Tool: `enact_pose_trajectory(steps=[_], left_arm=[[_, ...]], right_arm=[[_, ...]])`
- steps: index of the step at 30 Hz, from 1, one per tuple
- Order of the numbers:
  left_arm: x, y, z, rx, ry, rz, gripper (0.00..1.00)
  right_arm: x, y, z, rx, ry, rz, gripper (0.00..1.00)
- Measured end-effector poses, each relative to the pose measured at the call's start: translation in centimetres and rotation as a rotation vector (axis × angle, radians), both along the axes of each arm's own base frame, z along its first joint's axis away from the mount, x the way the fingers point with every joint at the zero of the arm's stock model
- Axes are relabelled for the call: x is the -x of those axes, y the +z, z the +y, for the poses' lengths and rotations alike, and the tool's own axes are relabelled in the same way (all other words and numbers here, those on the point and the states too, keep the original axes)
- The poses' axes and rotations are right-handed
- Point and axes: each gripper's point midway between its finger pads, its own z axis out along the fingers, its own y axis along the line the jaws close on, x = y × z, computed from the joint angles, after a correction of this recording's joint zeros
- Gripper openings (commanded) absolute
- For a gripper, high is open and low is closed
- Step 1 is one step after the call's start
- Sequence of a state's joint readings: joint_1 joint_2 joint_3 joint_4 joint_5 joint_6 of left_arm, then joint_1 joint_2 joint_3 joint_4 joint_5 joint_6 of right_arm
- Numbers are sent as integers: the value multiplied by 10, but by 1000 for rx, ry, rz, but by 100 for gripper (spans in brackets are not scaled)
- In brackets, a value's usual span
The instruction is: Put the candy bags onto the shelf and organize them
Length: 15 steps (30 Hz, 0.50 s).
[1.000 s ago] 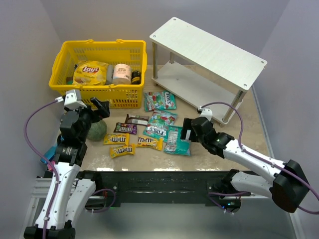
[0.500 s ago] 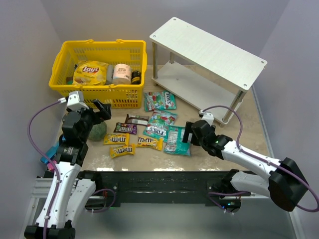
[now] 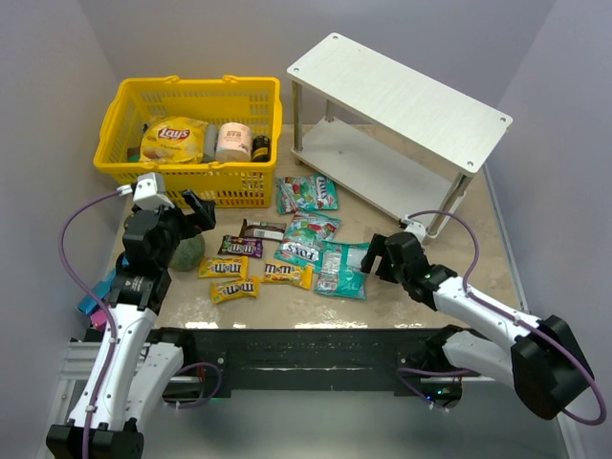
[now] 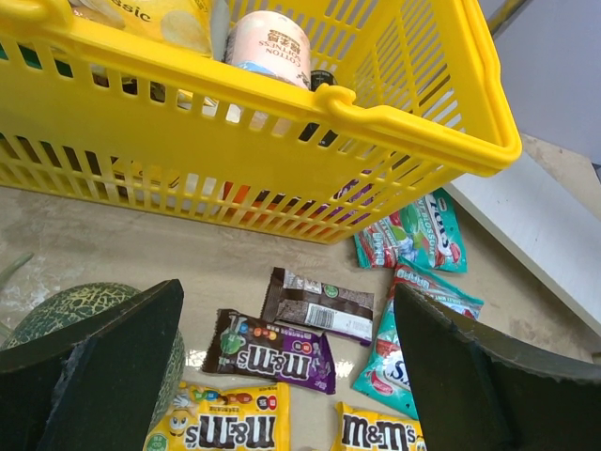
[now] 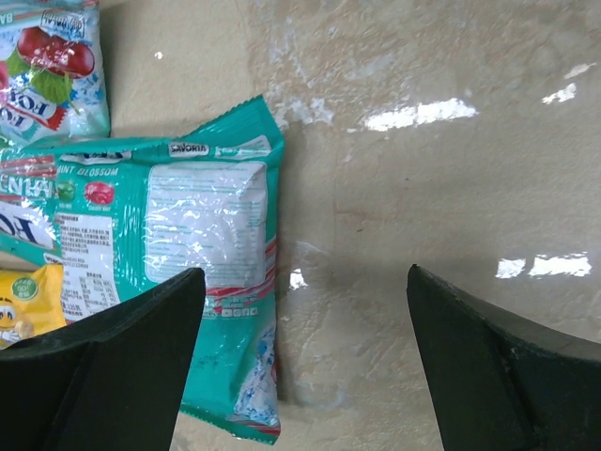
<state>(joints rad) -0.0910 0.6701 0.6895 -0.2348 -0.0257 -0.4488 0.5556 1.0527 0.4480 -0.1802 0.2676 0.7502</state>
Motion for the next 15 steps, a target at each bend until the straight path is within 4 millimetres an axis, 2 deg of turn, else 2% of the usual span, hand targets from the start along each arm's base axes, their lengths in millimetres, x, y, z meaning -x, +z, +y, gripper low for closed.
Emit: enact_pose_trajectory(steps=[3,6,9,11,14,15], left_arm=[[-1,-1,0,0,-1,5,99],[0,-1,0,0,-1,4,100],[0,-1,0,0,-1,5,99],[0,-1,0,0,-1,5,99],[0,-1,0,0,-1,5,99],[0,-1,-1,1,-4,5,100]], right_arm=[[6,-6,9,-52,29,16,91],[9,-10,18,-98,54,33,84],[11,-17,28,-134,79,56,70],[9,-19,36,-165,95,63,64],[8,-21,43,-189,111,70,48],[8,-23,46,-201,115,81,38]])
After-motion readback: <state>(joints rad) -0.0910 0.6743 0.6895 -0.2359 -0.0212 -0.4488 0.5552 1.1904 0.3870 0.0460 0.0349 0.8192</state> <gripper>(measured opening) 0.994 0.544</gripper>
